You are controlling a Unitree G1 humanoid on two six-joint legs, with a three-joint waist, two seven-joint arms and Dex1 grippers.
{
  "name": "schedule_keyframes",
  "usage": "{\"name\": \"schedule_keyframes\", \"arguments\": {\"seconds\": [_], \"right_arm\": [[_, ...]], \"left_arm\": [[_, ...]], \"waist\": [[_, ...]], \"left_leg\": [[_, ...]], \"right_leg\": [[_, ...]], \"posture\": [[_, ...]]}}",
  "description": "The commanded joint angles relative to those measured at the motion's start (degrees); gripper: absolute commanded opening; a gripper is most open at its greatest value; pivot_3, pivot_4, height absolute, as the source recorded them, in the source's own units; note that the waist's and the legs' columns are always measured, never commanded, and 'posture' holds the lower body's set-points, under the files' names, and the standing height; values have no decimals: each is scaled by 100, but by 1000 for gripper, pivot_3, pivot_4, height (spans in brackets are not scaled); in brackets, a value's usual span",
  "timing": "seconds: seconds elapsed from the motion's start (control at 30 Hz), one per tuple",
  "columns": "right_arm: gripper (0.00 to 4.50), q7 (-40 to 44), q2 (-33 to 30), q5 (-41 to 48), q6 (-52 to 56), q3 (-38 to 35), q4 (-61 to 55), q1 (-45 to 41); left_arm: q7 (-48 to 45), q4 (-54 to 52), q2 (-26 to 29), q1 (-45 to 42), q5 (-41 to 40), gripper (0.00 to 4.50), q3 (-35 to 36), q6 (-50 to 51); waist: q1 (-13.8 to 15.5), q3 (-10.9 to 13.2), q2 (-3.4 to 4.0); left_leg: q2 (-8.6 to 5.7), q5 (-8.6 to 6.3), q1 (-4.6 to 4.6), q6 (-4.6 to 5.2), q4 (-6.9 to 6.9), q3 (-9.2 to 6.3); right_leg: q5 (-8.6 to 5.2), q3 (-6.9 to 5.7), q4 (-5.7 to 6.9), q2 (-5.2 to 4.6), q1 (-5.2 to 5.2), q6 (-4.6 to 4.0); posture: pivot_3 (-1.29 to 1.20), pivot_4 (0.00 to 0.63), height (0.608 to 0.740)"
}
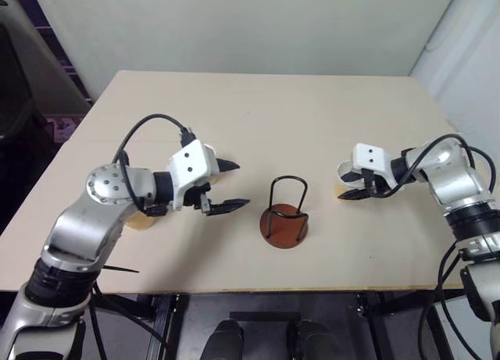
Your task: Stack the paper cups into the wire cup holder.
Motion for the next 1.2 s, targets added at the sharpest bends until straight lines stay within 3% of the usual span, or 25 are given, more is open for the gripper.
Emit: {"name": "schedule_keyframes", "arguments": {"seconds": [0.03, 0.1, 0.3, 0.4, 0.53, 0.73, 0.83, 1.07, 1.2], "right_arm": [[579, 249, -138, 157, -72, -213, -119, -219], [26, 589, -286, 485, 70, -429, -399, -296], [26, 1121, -556, 1768, 1354, -1131, -1676, -645], [26, 858, -207, 2721, 2384, -1394, -2737, -886], [26, 453, 79, 2899, 2784, -1142, -3557, -625], [26, 272, 181, 2796, 2769, -695, -3839, -336], [641, 328, 100, 2665, 2603, -527, -3767, -218], [3122, 258, 131, 2424, 2401, -237, -3683, -183], [4455, 158, 164, 2433, 2408, -331, -3653, -254]], "left_arm": [[51, -178, 93, 55, -40, 3954, 267, 7], [34, -127, 138, 94, -33, 3954, 329, -34], [-226, -54, 368, 337, -140, 3954, 642, -138], [-422, 39, 525, 468, -159, 3954, 784, -199], [-476, 142, 613, 470, -77, 3954, 773, -252], [-455, 37, 673, 497, -121, 3954, 766, -196], [-420, -106, 706, 608, -193, 3954, 828, -132], [-308, -204, 715, 652, -146, 3954, 862, -80], [205, 489, 590, 116, 675, 3954, 482, -458]], "waist": [[-3, 0, 0], [-7, 1, 1], [-21, 3, 4], [-52, 2, 3], [-63, 1, 1], [-33, 0, 0], [-41, -1, -2], [-44, -1, -2], [-34, 0, -2]], "left_leg": [[0, 0, 0, 0, 1, 1], [0, -1, 1, 1, 0, 8], [-3, -2, -16, -6, -5, 32], [-8, 1, -13, -16, -4, 41], [-10, 16, -12, -41, 2, 42], [34, 12, -11, -34, 5, 16], [32, 7, -9, -26, 10, 25], [46, 1, -8, -23, 13, 32], [56, -1, -9, -25, 20, 26]], "right_leg": [[0, 1, 0, 0, 0, -2], [-1, 6, 0, 0, -2, -3], [-9, 12, -1, 11, -19, -12], [-36, 14, -1, 23, -19, -55], [-49, 15, 1, 58, -17, -77], [-46, 35, 7, 57, -20, -72], [-45, 49, 6, 58, -20, -69], [-43, 59, 7, 78, -25, -68], [-41, 71, 9, 107, -25, -71]], "posture": [[0, 150, 740], [0, 150, 740], [0, 150, 740], [0, 150, 740], [0, 150, 740], [0, 150, 740], [0, 150, 740], [0, 150, 740], [0, 150, 740]]}}
